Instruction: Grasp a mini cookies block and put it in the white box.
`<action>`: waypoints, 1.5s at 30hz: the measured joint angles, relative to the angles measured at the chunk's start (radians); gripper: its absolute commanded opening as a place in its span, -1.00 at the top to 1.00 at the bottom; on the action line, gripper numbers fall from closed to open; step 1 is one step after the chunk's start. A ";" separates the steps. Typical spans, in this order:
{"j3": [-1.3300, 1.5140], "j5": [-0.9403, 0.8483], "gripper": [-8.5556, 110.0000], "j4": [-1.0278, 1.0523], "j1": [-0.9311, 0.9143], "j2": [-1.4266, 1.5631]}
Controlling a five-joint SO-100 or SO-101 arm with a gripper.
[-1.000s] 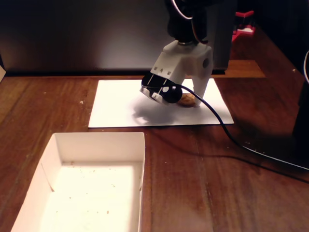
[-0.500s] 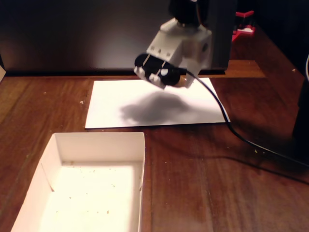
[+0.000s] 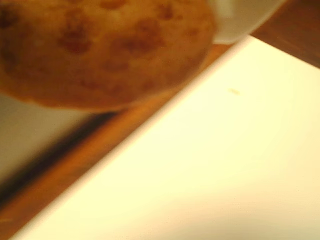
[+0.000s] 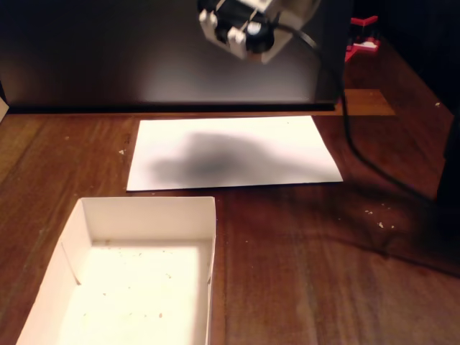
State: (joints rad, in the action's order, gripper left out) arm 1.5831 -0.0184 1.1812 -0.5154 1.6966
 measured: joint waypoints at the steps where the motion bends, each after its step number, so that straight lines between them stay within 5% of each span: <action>1: 0.000 -0.012 0.44 0.000 0.014 0.018; 20: -0.003 -0.186 0.44 -0.044 0.360 0.089; 45: -0.009 -0.106 0.43 -0.178 0.752 -0.012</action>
State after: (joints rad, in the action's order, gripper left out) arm 1.5739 -0.1243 1.0032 0.2362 1.6843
